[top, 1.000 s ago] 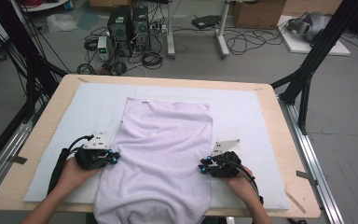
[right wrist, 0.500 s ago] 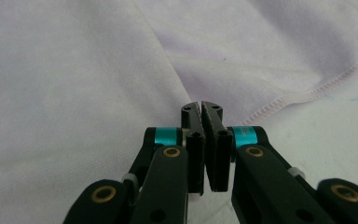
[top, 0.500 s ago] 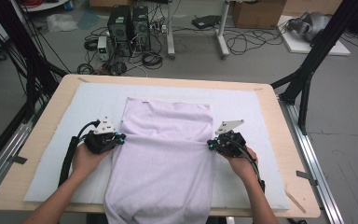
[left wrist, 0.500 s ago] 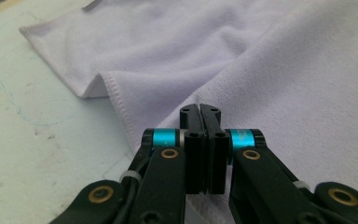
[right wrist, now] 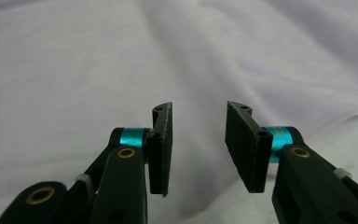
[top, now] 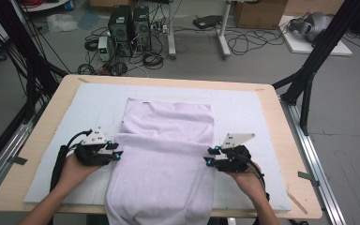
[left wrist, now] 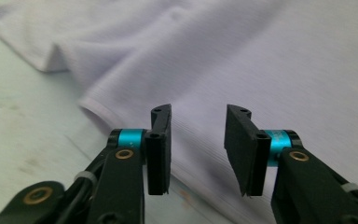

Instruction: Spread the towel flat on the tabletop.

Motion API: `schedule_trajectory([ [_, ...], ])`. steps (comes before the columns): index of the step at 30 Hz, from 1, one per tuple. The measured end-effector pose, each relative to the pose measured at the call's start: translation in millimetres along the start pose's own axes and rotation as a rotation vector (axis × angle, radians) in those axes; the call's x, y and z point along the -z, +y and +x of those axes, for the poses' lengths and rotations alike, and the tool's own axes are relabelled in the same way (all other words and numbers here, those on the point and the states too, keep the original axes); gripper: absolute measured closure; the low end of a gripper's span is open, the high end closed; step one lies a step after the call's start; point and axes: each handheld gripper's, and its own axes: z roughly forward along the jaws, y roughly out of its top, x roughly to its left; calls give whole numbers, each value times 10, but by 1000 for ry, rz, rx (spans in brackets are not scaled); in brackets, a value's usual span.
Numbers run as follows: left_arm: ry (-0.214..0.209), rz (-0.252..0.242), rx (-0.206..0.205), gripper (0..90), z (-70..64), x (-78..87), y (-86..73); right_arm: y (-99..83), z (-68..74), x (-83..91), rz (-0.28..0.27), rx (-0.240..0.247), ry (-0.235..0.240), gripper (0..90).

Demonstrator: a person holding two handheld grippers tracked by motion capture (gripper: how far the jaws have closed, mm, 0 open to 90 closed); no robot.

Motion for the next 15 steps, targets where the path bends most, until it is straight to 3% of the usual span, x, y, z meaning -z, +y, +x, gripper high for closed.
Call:
schedule_trajectory([
  [5, -101, 15, -34, 532, -267, 119, -145, -180, 317, -40, 27, 30, 111, 551],
  [9, -170, 52, -67, 496, -447, 135, -266, -263, 491, -48, 67, 62, 162, 560],
  [10, -181, 66, -80, 517, -480, 123, -293, -285, 512, -57, 82, 66, 167, 580],
  [11, -184, 68, -102, 604, -509, 104, -323, -307, 528, -74, 97, 68, 177, 619],
  [12, -182, 48, -109, 654, -519, 112, -340, -330, 540, -101, 123, 71, 188, 672],
  [13, -190, 42, -97, 773, -511, 114, -345, -354, 554, -125, 125, 80, 180, 725],
  [15, -204, 57, -100, 852, -499, 134, -339, -370, 537, -120, 112, 78, 198, 873],
])
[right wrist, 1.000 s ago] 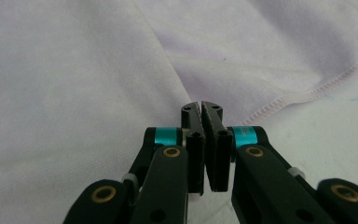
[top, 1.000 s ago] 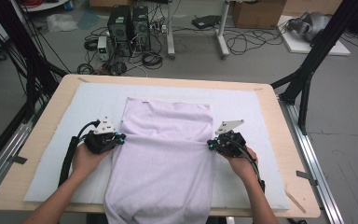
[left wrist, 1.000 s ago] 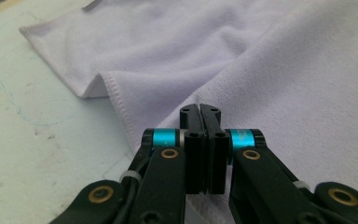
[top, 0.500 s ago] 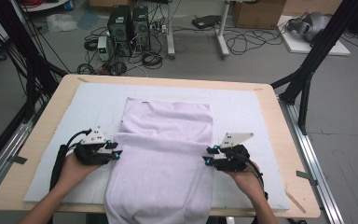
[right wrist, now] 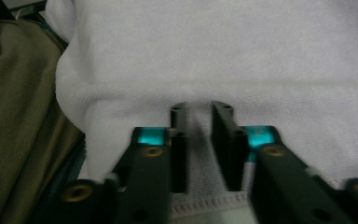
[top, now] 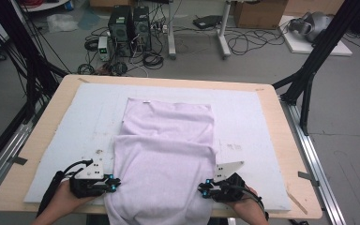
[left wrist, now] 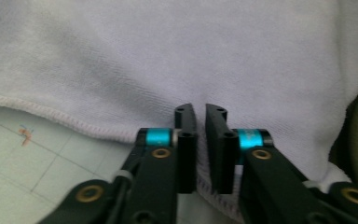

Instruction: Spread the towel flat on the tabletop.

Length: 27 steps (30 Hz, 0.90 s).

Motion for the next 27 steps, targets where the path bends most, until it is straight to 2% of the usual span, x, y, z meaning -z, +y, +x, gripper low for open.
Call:
schedule_trajectory([
  [3, -4, 19, -28, 863, -50, 75, -25, -2, 8, 22, 14, 29, 15, 888],
  [5, -12, 8, -40, 865, -128, 174, -75, -27, 42, 86, 41, 49, 35, 892],
  [8, -42, -13, -70, 856, -292, 314, -132, -62, 194, 247, 21, 72, 124, 883],
  [9, -33, -19, -75, 816, -334, 328, -134, -52, 236, 297, 2, 80, 115, 856],
  [11, -8, -17, -68, 634, -326, 318, -102, -13, 239, 350, -40, 47, 117, 756],
  [15, 20, -22, -36, 555, -127, 182, -3, 86, 78, 197, -40, 27, 43, 588],
  [16, 25, -13, -35, 555, -91, 152, 12, 100, 23, 122, -31, 12, 21, 586],
  [18, 5, 3, -12, 566, -27, 50, 26, 106, -33, 34, -14, 7, 13, 589],
  [19, -12, 20, -19, 616, -14, 3, 18, 108, -52, -14, 1, 14, 8, 610],
  [20, -10, 9, -36, 679, -16, -11, 4, 106, -60, -58, 23, 24, 0, 644],
  [22, -20, 1, -38, 841, -27, 3, -17, 99, -51, -74, 11, 31, -26, 758],
  [23, -16, 0, -48, 856, -47, 13, -26, 94, -58, -75, 5, 34, -15, 828],
  [24, -29, 2, -46, 865, -64, 28, -36, 88, -54, -77, 3, 41, -2, 871],
  [26, -62, 21, -59, 868, -111, 94, -66, 81, -24, -65, 13, 58, 19, 887],
  [27, -71, 18, -73, 867, -160, 146, -84, 82, 4, -45, 31, 65, 68, 889],
])
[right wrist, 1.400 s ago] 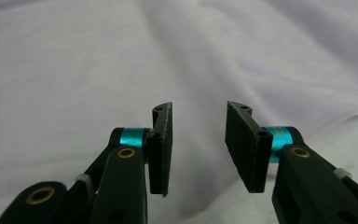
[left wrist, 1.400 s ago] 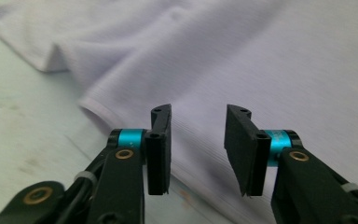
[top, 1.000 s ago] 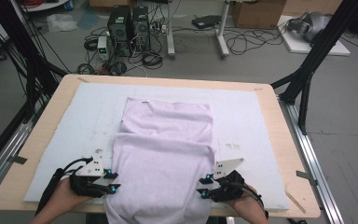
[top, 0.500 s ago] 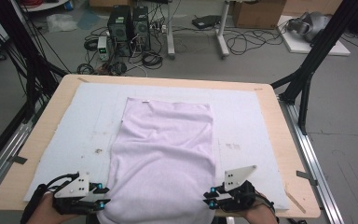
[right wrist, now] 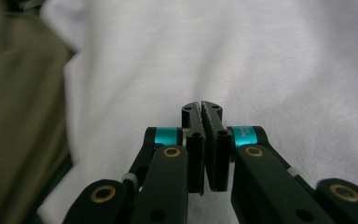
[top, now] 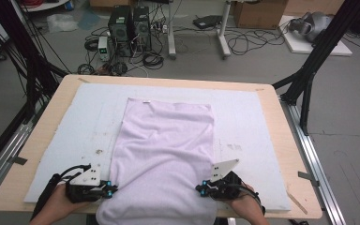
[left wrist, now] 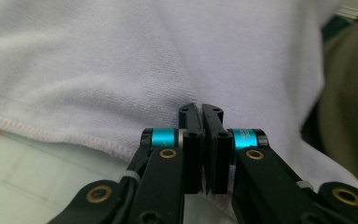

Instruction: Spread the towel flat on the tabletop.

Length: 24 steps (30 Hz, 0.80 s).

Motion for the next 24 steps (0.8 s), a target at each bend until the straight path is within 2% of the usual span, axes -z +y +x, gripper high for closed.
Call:
schedule_trajectory([
  [1, -2, -19, -9, 864, -76, 63, -18, 0, 59, 32, 2, 29, 19, 889],
  [2, 4, -30, -9, 844, -111, 94, -22, -2, 137, 87, -22, 42, 26, 879],
  [3, 20, -38, -9, 792, -136, 119, -21, 2, 170, 122, -46, 35, 27, 868],
  [4, 36, -41, -9, 707, -134, 120, -9, 16, 186, 153, -59, 30, 29, 826],
  [5, 42, -35, -8, 657, -106, 107, 13, 38, 183, 158, -61, 28, 7, 744],
  [6, 49, -32, 0, 621, -70, 80, 38, 65, 162, 136, -59, 21, -7, 708],
  [8, 50, -34, 10, 592, -10, 5, 80, 107, 119, 49, -49, 11, 10, 641],
  [10, 51, -14, 16, 602, 30, -75, 99, 137, 111, -59, -27, 17, 17, 627],
  [12, 36, 6, 0, 698, 45, -148, 86, 135, 119, -147, 13, 34, 11, 643],
  [13, 41, -9, 3, 721, 37, -149, 76, 120, 126, -155, 0, 41, 5, 686],
  [14, 25, -12, 9, 825, 40, -139, 64, 109, 125, -152, -6, 33, -4, 746],
  [15, 30, -10, 5, 876, 26, -130, 58, 87, 118, -141, -15, 27, -2, 874],
  [17, 2, 2, 6, 884, -17, -91, 41, 63, 149, -127, -14, 50, 26, 879],
  [18, -1, -1, 3, 883, -48, -66, 29, 60, 174, -115, -7, 49, 56, 879],
  [19, -2, -9, 1, 881, -68, -35, 17, 52, 204, -93, -19, 60, 77, 875],
  [20, 3, -20, 2, 872, -69, -10, 9, 43, 216, -57, -46, 57, 74, 866],
  [21, 22, -26, 11, 834, -54, -4, 9, 39, 208, -12, -69, 42, 61, 838],
  [22, 51, -23, 24, 726, -27, -9, 15, 42, 181, 26, -74, 32, 31, 780],
  [23, 61, -25, 39, 648, 7, -16, 23, 47, 141, 54, -65, 20, -13, 735],
  [24, 65, -25, 45, 612, 38, -27, 33, 45, 94, 71, -60, 10, -32, 701],
])
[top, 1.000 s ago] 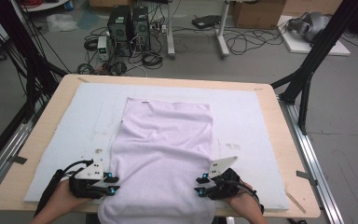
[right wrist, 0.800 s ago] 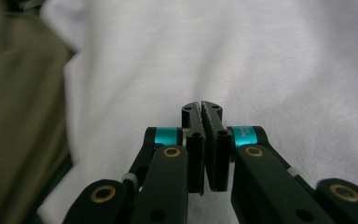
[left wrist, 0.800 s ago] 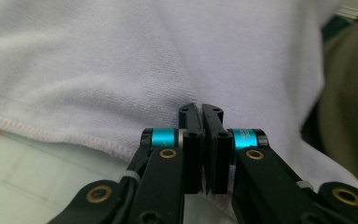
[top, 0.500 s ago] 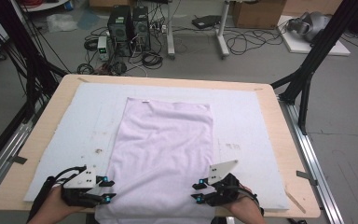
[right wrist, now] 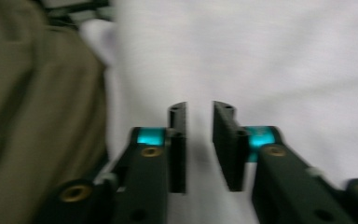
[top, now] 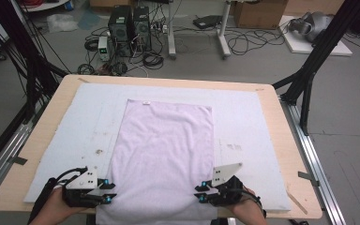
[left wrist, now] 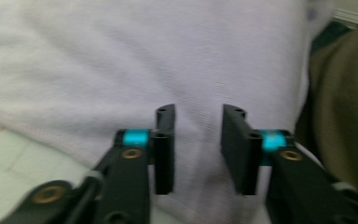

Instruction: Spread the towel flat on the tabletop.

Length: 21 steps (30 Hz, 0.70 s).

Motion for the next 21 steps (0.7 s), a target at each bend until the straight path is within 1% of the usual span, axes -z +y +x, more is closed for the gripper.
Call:
schedule_trajectory([
  [1, 8, 9, -4, 586, 23, -19, 10, -7, -40, 7, 3, -13, -17, 653],
  [2, 9, 18, -8, 585, 31, -49, 15, -17, -77, -2, 13, -27, -35, 643],
  [3, -3, 30, -16, 610, 31, -79, 14, -34, -101, -19, 25, -35, -36, 652],
  [4, -1, 17, -26, 671, 24, -87, 8, -54, -109, -46, 39, -32, -35, 678],
  [5, -16, 15, -26, 743, 29, -87, 7, -74, -106, -75, 44, -23, -43, 701],
  [6, -19, 10, -17, 823, 26, -89, 5, -88, -99, -74, 29, -23, -51, 748],
  [7, -18, 13, -17, 869, 22, -82, 2, -91, -101, -64, 31, -30, -39, 884],
  [8, -20, 9, -15, 879, 6, -76, -7, -96, -94, -61, 36, -16, -19, 884],
  [9, -27, 15, -17, 883, -12, -56, -15, -97, -75, -56, 41, -4, -14, 885],
  [10, -40, 17, -15, 883, -32, -35, -26, -99, -56, -48, 44, -5, 9, 884],
  [11, -42, 12, -15, 882, -56, -11, -41, -110, -32, -37, 31, -2, 32, 884],
  [12, -38, 5, -15, 879, -66, 14, -52, -120, -10, -14, 10, -11, 44, 882],
  [13, -37, -3, -10, 869, -56, 32, -56, -126, -2, 13, -13, -18, 44, 877],
  [14, -27, -15, 9, 835, -40, 37, -51, -122, -11, 40, -24, -22, 40, 871],
  [15, -8, -21, 26, 755, -17, 40, -38, -110, -31, 62, -29, -27, 31, 853],
  [16, 2, -28, 29, 715, 15, 49, -19, -94, -56, 75, -33, -31, 21, 803],
  [18, 22, -54, 46, 655, 80, 52, 29, -61, -122, 89, -35, -50, -5, 730],
  [19, 32, -62, 49, 624, 106, 48, 52, -50, -160, 93, -41, -59, -11, 703],
  [21, 55, -87, 62, 592, 192, 28, 114, -36, -239, 105, -52, -78, -29, 668],
])
